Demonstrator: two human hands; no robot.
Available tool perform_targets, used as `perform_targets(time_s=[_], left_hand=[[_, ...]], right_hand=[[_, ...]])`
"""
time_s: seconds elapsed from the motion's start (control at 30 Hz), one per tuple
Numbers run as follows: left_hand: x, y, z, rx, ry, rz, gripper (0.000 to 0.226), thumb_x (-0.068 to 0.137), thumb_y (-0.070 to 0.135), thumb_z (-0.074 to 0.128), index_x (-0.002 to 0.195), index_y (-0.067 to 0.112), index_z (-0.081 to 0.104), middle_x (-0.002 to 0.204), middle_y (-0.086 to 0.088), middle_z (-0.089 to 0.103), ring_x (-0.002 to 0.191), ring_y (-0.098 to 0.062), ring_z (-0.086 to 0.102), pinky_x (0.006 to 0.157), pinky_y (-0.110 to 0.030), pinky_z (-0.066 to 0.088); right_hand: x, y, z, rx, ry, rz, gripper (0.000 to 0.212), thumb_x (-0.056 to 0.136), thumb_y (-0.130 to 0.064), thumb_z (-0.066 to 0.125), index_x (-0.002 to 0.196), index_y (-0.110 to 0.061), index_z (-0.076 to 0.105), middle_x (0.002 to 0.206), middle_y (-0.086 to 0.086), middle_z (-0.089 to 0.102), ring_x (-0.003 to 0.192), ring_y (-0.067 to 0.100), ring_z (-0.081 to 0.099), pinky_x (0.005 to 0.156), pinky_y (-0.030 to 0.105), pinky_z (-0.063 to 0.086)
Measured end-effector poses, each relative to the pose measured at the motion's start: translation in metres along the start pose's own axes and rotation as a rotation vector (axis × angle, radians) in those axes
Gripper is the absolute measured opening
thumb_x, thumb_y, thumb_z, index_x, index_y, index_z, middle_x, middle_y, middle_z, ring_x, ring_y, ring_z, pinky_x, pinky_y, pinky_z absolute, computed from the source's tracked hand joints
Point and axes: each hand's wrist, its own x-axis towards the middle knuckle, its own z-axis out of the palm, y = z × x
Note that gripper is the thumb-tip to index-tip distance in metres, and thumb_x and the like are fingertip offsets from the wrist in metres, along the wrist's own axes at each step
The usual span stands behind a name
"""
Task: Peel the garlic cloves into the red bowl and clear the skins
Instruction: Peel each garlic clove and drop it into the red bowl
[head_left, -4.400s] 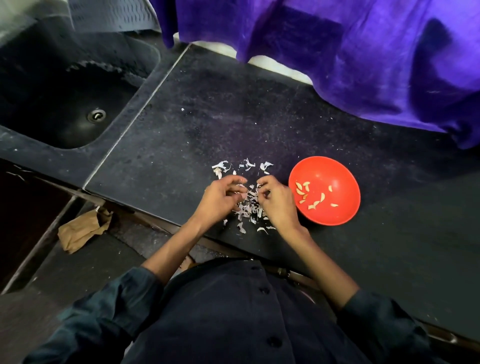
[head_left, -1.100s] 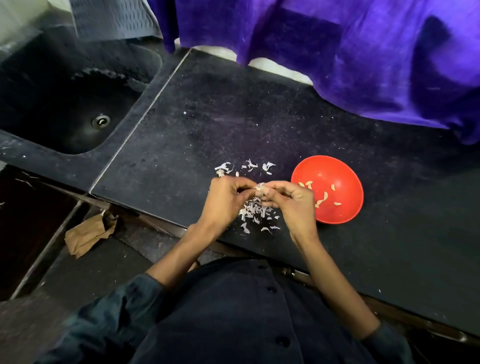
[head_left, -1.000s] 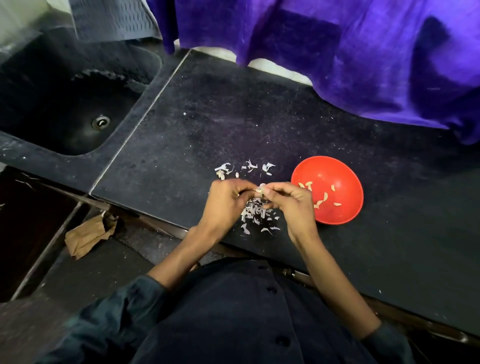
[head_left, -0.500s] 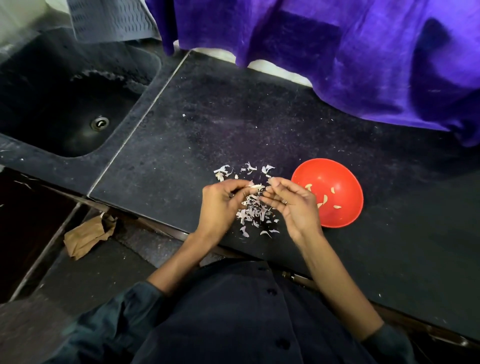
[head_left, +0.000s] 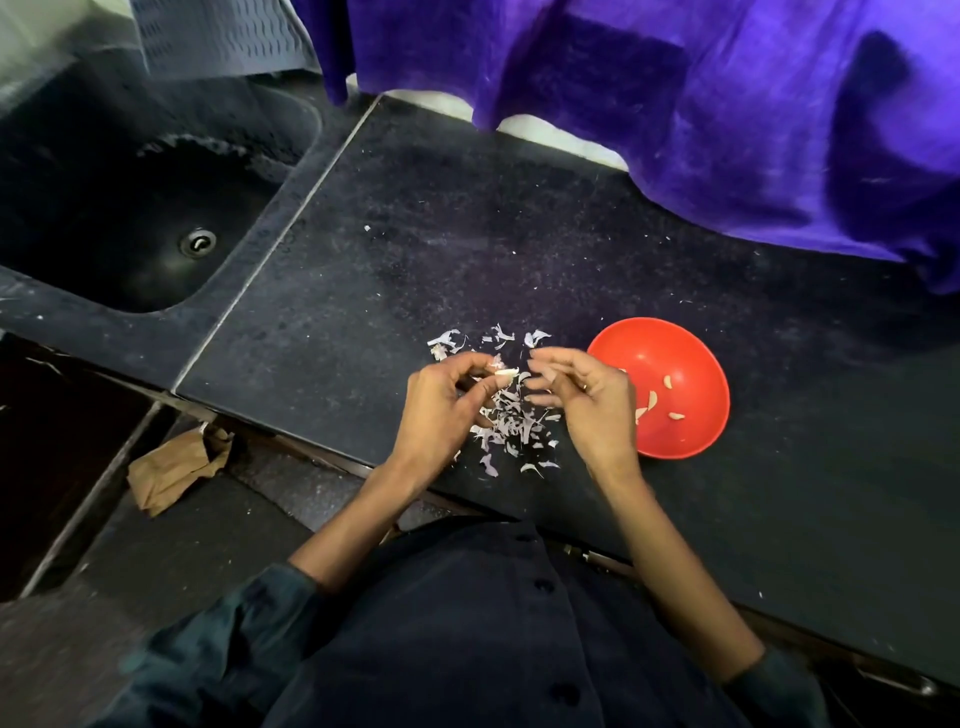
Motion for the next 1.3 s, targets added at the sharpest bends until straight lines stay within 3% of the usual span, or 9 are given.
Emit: perform_targets(time_s=[0.1,0.17,0.3,0.43,0.53,0.7,0.83,1.0,1.3], left_hand=[[0.002,0.0,-0.001,0.016,0.013,0.003,0.009,0.083,0.016,0.074,0.09,0.02,0.07,0.075,0.0,0.069,0.065,-0.021,0.068,0.052,-0.028,0.058],[0.002,-0.001,-0.002,0.015,0.01,0.01,0.01,0.081,0.017,0.077,0.089,0.017,0.071,0.075,-0.003,0.07,0.064,-0.022,0.068,0.052,-0.028,0.058],[0.003,0.004,-0.005,0.039,-0.013,0.049,0.01,0.078,0.02,0.079,0.081,0.019,0.07,0.072,-0.002,0.071,0.057,-0.006,0.063,0.05,-0.018,0.052],[0.003,0.005,-0.005,-0.098,-0.003,0.049,0.008,0.077,0.021,0.079,0.079,0.021,0.071,0.073,-0.003,0.071,0.061,-0.017,0.065,0.051,-0.03,0.057],[0.003,0.004,-0.005,-0.215,0.008,0.057,0.008,0.077,0.021,0.078,0.08,0.021,0.07,0.072,-0.005,0.069,0.06,-0.018,0.062,0.05,-0.029,0.055],[0.003,0.007,-0.005,-0.333,0.015,0.085,0.009,0.075,0.017,0.078,0.08,0.024,0.074,0.076,-0.001,0.07,0.063,-0.017,0.061,0.05,-0.028,0.054],[0.004,0.007,-0.005,-0.347,-0.007,0.104,0.01,0.076,0.014,0.077,0.084,0.01,0.072,0.081,-0.005,0.07,0.068,-0.021,0.062,0.051,-0.03,0.055],[0.004,0.009,-0.005,-0.383,-0.065,0.113,0.009,0.075,0.011,0.075,0.082,0.008,0.071,0.079,0.003,0.069,0.065,-0.01,0.063,0.051,-0.023,0.053],[0.003,0.007,-0.006,-0.352,0.007,0.152,0.01,0.073,0.01,0.079,0.08,0.007,0.072,0.078,0.002,0.067,0.065,-0.018,0.062,0.05,-0.029,0.055]], right_hand=[[0.001,-0.001,0.0,-0.08,-0.069,-0.019,0.035,0.097,0.0,0.051,0.116,-0.025,0.066,0.113,-0.002,0.069,0.103,0.005,0.067,0.089,0.028,0.054],[0.001,-0.005,0.001,-0.13,-0.105,-0.068,0.029,0.094,-0.005,0.058,0.115,-0.024,0.068,0.119,-0.004,0.067,0.111,0.002,0.061,0.094,0.02,0.047],[0.0,-0.01,0.003,-0.078,-0.156,-0.094,0.024,0.089,-0.005,0.065,0.102,-0.025,0.072,0.1,-0.004,0.072,0.091,0.012,0.068,0.083,0.027,0.055],[-0.002,-0.013,0.005,0.187,-0.169,0.095,0.018,0.089,0.004,0.061,0.097,-0.009,0.071,0.083,0.005,0.074,0.072,0.016,0.069,0.069,0.026,0.058],[-0.004,-0.017,0.003,0.371,-0.208,0.215,0.015,0.089,0.002,0.059,0.101,0.001,0.068,0.084,0.011,0.073,0.071,0.018,0.069,0.068,0.027,0.058],[-0.004,-0.021,0.001,0.489,-0.272,0.321,0.016,0.086,-0.002,0.059,0.099,0.002,0.067,0.081,0.012,0.069,0.069,0.016,0.067,0.067,0.028,0.059],[-0.004,-0.024,0.0,0.554,-0.336,0.405,0.022,0.081,-0.007,0.06,0.101,0.003,0.065,0.074,0.007,0.067,0.065,0.014,0.065,0.063,0.027,0.058],[-0.004,-0.026,0.001,0.624,-0.371,0.502,0.015,0.09,0.0,0.051,0.097,0.002,0.064,0.068,0.005,0.066,0.061,0.011,0.063,0.061,0.026,0.058],[-0.005,-0.031,0.003,0.672,-0.348,0.577,0.017,0.094,0.004,0.046,0.1,0.004,0.062,0.066,0.004,0.065,0.058,0.01,0.063,0.057,0.024,0.057]])
